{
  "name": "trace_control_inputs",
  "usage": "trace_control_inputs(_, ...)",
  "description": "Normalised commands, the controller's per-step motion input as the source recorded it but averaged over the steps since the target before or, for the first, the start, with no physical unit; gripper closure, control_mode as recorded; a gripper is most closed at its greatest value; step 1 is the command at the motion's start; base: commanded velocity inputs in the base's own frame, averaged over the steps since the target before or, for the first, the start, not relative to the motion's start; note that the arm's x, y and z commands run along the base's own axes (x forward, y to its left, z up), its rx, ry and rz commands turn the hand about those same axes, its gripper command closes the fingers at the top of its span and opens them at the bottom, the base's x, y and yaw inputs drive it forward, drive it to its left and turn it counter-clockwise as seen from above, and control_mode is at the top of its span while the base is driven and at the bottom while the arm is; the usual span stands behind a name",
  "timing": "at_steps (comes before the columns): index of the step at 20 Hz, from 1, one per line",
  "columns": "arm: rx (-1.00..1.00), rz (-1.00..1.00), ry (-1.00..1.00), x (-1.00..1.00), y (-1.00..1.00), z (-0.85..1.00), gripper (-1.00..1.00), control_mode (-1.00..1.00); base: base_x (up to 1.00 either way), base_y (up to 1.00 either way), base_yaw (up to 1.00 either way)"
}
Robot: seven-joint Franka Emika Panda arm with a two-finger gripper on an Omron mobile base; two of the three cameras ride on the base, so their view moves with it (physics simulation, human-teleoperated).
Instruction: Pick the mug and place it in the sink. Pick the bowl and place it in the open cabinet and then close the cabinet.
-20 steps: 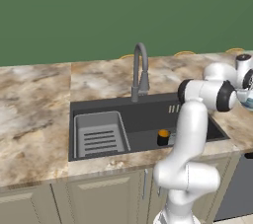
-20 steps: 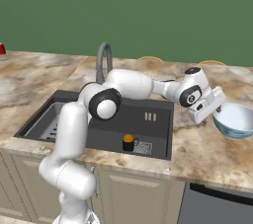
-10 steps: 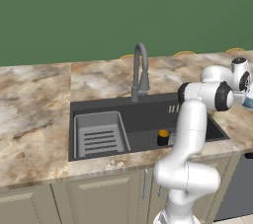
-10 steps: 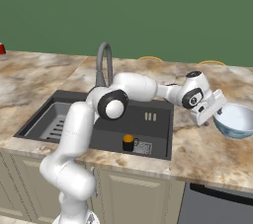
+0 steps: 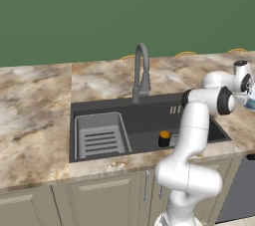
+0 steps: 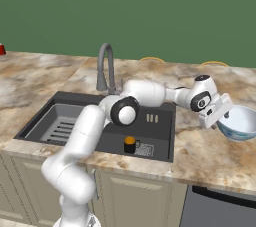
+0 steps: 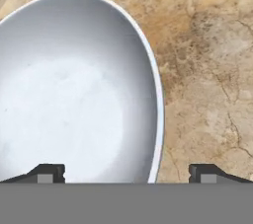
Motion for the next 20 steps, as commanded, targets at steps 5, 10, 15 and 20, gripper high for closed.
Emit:
trace_control_inputs(5,0.01,0.0,0.04,0.24,-0.15,-0.15,1.0,-1.0,0.0,0.0,0.0)
trace_control_inputs(10,0.02,0.0,0.05,0.04,-0.08,-0.19,1.0,-1.0,0.0,0.0,0.0)
trace_control_inputs(15,0.0,0.0,0.01,-0.64,0.12,-0.27,1.0,-1.0,0.0,0.0,0.0)
trace_control_inputs(20,0.07,0.0,0.02,-1.0,0.5,-0.06,1.0,-1.0,0.0,0.0,0.0)
